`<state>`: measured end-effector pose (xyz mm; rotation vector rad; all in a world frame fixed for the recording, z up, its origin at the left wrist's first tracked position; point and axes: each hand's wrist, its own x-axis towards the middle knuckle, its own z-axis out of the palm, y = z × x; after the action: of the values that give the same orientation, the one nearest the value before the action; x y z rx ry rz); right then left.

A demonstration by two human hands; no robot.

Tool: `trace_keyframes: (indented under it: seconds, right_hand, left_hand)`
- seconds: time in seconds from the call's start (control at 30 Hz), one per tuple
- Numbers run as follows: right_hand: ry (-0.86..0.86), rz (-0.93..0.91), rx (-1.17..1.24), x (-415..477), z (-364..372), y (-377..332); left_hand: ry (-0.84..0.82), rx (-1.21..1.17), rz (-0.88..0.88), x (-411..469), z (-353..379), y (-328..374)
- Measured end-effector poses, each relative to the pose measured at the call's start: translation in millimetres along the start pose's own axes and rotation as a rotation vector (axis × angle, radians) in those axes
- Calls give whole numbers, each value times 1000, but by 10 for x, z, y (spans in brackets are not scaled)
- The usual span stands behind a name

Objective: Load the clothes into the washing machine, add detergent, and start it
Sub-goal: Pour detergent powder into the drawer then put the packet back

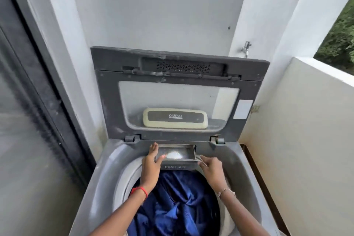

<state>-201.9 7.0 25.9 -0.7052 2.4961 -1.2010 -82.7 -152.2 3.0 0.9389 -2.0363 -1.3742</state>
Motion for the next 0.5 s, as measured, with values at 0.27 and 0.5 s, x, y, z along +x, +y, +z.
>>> trace_keyframes:
  seconds: [0.27, 0.5]
  right_hand:
    - [-11, 177, 110, 216, 330, 153]
    - [171, 181, 252, 400, 378, 192]
  left_hand:
    - [75, 162, -83, 1, -50, -295]
    - [203, 151, -54, 125, -10, -333]
